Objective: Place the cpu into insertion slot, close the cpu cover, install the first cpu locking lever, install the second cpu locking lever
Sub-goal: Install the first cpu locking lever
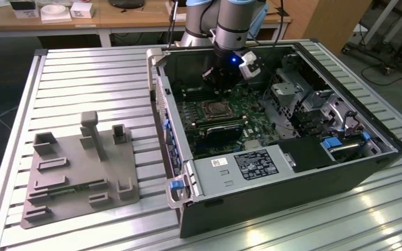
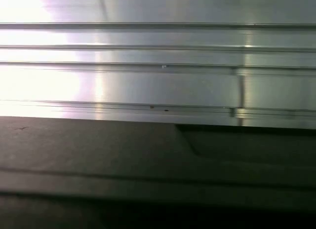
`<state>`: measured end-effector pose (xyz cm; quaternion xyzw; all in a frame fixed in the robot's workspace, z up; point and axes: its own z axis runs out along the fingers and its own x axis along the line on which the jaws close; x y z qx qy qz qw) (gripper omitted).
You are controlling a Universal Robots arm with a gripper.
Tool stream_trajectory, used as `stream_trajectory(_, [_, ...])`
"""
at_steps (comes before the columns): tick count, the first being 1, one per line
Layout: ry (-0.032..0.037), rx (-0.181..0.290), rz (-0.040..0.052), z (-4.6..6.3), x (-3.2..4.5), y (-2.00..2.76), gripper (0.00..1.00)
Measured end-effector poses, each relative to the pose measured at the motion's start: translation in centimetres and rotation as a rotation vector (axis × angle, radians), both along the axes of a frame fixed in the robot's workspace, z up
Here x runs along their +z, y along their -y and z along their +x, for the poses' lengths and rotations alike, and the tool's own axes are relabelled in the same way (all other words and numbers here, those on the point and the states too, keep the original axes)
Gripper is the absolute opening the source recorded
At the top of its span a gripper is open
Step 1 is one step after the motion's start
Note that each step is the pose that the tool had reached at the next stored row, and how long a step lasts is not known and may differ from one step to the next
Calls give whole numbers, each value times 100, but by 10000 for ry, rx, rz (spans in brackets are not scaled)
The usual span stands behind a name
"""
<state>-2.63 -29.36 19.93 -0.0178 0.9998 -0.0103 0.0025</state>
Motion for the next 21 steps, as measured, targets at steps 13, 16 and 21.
stream_trajectory(13, [4, 1, 118, -192, 3, 1, 10])
stream_trajectory(16, [9, 0, 129, -239, 6, 0, 10])
stream_trajectory(21, [14, 1, 138, -267, 43, 0, 10])
